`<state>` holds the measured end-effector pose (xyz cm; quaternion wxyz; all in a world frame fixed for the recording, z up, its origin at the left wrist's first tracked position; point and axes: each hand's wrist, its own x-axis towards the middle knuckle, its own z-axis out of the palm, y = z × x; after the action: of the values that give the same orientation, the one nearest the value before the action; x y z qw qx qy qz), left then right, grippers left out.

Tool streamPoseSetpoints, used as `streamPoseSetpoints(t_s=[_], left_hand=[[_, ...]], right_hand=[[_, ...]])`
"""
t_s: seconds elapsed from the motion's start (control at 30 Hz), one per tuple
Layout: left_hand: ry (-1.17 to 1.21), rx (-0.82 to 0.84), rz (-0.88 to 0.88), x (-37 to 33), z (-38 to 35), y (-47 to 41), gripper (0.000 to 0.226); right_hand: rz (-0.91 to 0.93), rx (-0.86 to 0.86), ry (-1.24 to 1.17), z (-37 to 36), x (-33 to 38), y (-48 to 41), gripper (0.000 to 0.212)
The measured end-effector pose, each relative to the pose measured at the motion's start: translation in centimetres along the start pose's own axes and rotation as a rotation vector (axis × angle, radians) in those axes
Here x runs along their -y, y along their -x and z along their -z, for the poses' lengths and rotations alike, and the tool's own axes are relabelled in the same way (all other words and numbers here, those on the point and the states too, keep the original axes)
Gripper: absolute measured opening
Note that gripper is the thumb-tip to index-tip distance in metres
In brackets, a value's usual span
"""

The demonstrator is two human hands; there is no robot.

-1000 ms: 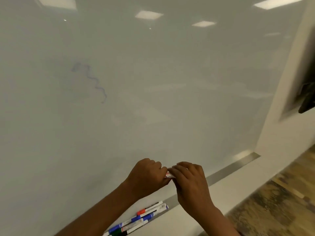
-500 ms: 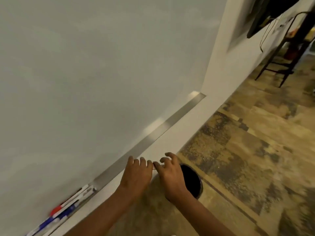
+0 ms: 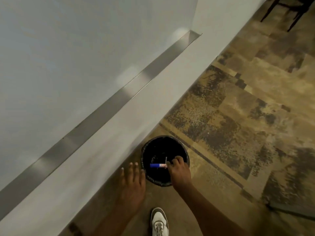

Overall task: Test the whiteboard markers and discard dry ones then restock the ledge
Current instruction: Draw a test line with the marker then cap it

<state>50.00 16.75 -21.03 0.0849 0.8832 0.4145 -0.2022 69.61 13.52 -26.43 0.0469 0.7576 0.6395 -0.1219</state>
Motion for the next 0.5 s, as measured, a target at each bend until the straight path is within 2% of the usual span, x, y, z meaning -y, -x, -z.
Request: streamPoseSetpoints(t_s=[0.13, 0.27, 0.37, 0.5], left_hand=[[0.006, -0.047, 0.002, 1.0, -3.4, -0.2, 0.048], [-0.026, -0.129, 0.019, 2.6, -5.0, -0.8, 0.052], [-0.044, -0.175, 0.027, 3.7, -4.9, -0.9, 0.054], [-0.033, -0.211, 0.072, 4.7, -2.9, 0.4, 0.049]], right_hand=[[-0.098, 0.086, 0.023, -3.1, -0.6, -3.4, 0.036], [-0.131, 0.209, 0.054, -4.8, -1.1, -5.9, 0.041], [-0.112, 0.21, 0.095, -5.7, -1.0, -6.6, 0.04], [-0.121, 0.115, -0.005, -4.0, 1.2, -6.3, 0.047]])
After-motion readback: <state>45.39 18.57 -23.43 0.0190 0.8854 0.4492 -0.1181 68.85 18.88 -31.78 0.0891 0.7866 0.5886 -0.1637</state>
